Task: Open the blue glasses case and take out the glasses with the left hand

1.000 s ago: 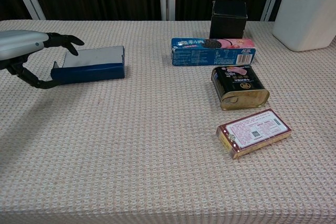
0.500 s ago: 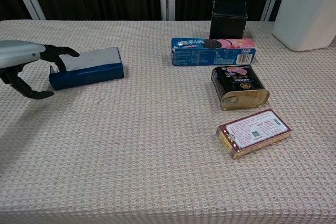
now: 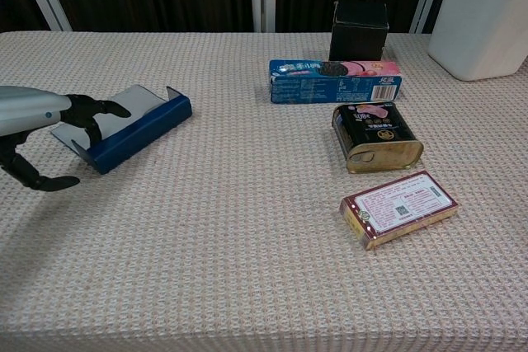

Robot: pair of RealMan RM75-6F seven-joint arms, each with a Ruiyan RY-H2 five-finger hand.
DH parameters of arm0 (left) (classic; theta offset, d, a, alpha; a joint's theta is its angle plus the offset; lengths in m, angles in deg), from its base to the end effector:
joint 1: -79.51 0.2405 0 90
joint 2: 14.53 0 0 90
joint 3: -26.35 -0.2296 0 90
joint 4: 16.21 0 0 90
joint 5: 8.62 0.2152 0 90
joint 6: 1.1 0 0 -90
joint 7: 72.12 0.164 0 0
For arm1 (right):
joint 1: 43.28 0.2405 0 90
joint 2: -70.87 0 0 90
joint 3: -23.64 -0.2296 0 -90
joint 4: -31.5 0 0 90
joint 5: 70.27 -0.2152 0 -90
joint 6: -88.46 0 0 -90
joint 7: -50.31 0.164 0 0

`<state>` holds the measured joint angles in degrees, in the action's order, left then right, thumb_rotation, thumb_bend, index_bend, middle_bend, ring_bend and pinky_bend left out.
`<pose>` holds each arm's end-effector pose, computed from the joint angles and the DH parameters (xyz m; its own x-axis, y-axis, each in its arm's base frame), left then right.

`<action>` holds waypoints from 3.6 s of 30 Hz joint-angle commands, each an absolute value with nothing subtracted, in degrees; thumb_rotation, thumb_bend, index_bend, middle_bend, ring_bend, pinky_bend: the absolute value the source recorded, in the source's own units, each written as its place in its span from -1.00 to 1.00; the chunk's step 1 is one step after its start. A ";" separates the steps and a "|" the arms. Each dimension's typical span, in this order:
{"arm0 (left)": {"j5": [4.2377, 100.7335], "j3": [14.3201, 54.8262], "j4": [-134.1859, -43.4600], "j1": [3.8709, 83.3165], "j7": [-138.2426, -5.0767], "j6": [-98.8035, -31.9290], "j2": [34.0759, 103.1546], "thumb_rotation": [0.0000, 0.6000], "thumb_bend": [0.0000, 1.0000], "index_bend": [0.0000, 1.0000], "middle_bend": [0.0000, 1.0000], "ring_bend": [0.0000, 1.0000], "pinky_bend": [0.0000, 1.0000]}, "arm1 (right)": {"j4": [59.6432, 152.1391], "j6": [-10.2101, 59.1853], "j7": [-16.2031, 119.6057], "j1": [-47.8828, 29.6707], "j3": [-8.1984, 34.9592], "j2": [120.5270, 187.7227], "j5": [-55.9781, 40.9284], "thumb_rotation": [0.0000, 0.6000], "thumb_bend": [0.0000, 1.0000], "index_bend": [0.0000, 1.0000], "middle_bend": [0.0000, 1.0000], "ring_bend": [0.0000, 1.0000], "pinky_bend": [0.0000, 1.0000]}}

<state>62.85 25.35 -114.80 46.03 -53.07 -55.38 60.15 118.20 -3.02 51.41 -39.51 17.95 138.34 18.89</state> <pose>-0.1840 0.2665 -0.0048 0.5370 0.4127 0.7357 0.8311 -0.4086 -0.3773 -0.2868 -0.2033 0.1556 0.4065 0.1521 0.9009 -0.9080 -0.0419 0.4168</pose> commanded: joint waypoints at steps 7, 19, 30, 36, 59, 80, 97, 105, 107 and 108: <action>63.45 26.30 -117.59 46.05 -51.49 -57.53 59.74 1.00 -0.36 -0.95 -0.36 -0.93 -0.67 | 118.08 -3.25 51.54 -39.65 17.89 138.30 18.79 1.00 -0.46 -1.00 -1.00 -1.00 -1.00; 67.62 33.27 -108.96 39.17 -55.45 -54.94 65.75 1.00 -0.39 -0.48 -0.97 -1.00 -0.79 | 118.45 -2.85 50.42 -39.33 17.73 138.66 18.62 1.00 -0.46 -1.00 -1.00 -1.00 -1.00; 51.60 35.78 -103.38 31.02 -45.69 -45.43 70.76 1.00 -0.40 -0.45 -1.00 -1.00 -0.97 | 117.62 -2.32 51.47 -39.30 17.24 138.69 17.28 1.00 -0.46 -1.00 -1.00 -1.00 -1.00; 46.96 35.20 -103.41 29.23 -42.81 -45.45 71.33 1.00 -0.18 -0.44 -1.00 -1.00 -0.99 | 116.65 -1.89 52.66 -39.22 17.32 138.94 17.09 1.00 -0.46 -1.00 -1.00 -1.00 -1.00; 31.11 31.76 -104.91 23.70 -32.28 -49.26 69.63 1.00 0.41 -0.42 -1.00 -1.00 -1.00 | 117.11 -1.76 51.98 -38.89 17.29 138.99 17.36 1.00 -0.46 -1.00 -1.00 -1.00 -1.00; 7.31 29.91 -107.67 18.47 -22.75 -53.66 64.42 1.00 0.44 -0.41 -1.00 -1.00 -1.00 | 117.87 -1.08 50.76 -38.36 17.52 139.21 17.69 1.00 -0.45 -1.00 -1.00 -1.00 -1.00; -6.68 25.97 -111.70 14.74 -17.75 -53.13 59.54 1.00 0.44 -0.42 -1.00 -1.00 -1.00 | 119.00 -0.80 49.13 -37.89 17.78 139.43 18.32 1.00 -0.44 -1.00 -1.00 -1.00 -1.00; -13.97 24.48 -115.66 12.51 -15.81 -52.52 56.87 1.00 0.44 -0.28 -1.00 -1.00 -1.00 | 119.20 -0.81 48.93 -37.66 17.77 139.42 18.62 1.00 -0.44 -1.00 -1.00 -1.00 -1.00; -16.36 24.13 -116.50 11.77 -15.25 -51.23 56.04 1.00 0.44 -0.26 -1.00 -1.00 -0.99 | 119.21 -0.76 48.91 -37.62 17.80 139.44 18.65 1.00 -0.44 -1.00 -1.00 -1.00 -1.00; -17.80 23.84 -117.06 11.21 -14.83 -50.37 55.48 1.00 0.44 -0.25 -1.00 -1.00 -0.99 | 119.21 -0.74 48.89 -37.61 17.83 139.44 18.67 1.00 -0.44 -1.00 -1.00 -1.00 -1.00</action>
